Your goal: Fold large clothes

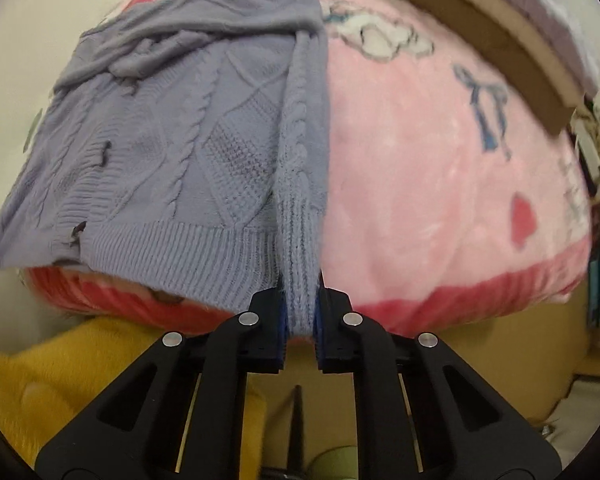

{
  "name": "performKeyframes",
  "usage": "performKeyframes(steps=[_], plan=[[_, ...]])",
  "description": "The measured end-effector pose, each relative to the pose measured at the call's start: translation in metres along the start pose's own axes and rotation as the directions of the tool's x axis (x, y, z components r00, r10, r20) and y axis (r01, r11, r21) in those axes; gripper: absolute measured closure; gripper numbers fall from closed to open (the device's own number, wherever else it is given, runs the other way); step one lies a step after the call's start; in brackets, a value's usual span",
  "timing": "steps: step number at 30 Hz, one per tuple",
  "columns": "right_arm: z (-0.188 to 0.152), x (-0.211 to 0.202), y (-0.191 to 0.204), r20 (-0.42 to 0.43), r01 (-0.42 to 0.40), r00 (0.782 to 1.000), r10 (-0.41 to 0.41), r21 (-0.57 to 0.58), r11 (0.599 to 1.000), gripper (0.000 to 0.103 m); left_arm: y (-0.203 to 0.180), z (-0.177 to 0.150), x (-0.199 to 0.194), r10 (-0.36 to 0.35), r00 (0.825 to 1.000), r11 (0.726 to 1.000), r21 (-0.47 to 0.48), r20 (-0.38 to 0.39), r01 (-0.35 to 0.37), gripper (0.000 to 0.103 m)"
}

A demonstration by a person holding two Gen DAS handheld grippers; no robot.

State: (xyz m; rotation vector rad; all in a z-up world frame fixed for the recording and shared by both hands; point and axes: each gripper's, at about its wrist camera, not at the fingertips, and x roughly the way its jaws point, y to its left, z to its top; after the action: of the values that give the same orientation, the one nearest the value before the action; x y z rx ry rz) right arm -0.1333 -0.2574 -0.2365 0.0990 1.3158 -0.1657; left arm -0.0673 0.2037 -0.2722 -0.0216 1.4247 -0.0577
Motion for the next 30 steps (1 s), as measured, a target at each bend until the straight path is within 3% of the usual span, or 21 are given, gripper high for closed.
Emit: performKeyframes(steps=[2,5,8,12,14,17,22,25,30], plan=[[0.017,-0.024,-0.002,0.034,0.007,0.999,-0.008,0.014,1.000,0.094,0.018,0.026,-0.025,-0.014,1.000,0.996,-0.086,0.026,0.016,0.096],[0.056,-0.060,-0.001,0.098,0.046,0.994,-0.047,0.021,0.999,0.094,0.030,0.069,-0.056,-0.001,0.994,0.991,-0.129,0.110,0.015,0.097],[0.104,-0.086,0.002,0.180,0.075,0.981,-0.073,-0.004,0.997,0.094,0.029,0.131,-0.088,0.015,0.970,0.996,-0.087,0.244,0.007,0.097],[0.180,-0.106,0.006,0.307,0.044,0.951,-0.040,-0.005,0.999,0.093,0.011,0.201,-0.110,0.002,0.928,1.000,-0.007,0.373,0.001,0.097],[0.220,-0.105,0.006,0.358,0.054,0.932,-0.046,-0.013,0.998,0.093,0.007,0.243,-0.115,0.005,0.906,1.000,-0.021,0.422,0.005,0.098],[0.277,-0.085,0.008,0.379,0.055,0.924,-0.048,-0.008,0.998,0.093,0.002,0.301,-0.106,-0.006,0.898,0.995,-0.083,0.441,0.048,0.098],[0.369,-0.012,-0.008,0.334,-0.033,0.942,0.019,0.035,0.999,0.093,-0.024,0.383,-0.053,0.054,0.918,0.993,-0.116,0.394,-0.009,0.098],[0.418,0.044,-0.010,0.278,-0.023,0.960,0.018,0.014,1.000,0.093,-0.033,0.425,-0.011,0.056,0.937,0.989,-0.146,0.346,-0.005,0.099],[0.470,0.122,-0.016,0.198,-0.040,0.980,0.033,0.031,0.999,0.093,-0.044,0.482,0.035,0.104,0.946,0.982,-0.184,0.308,-0.048,0.100]])
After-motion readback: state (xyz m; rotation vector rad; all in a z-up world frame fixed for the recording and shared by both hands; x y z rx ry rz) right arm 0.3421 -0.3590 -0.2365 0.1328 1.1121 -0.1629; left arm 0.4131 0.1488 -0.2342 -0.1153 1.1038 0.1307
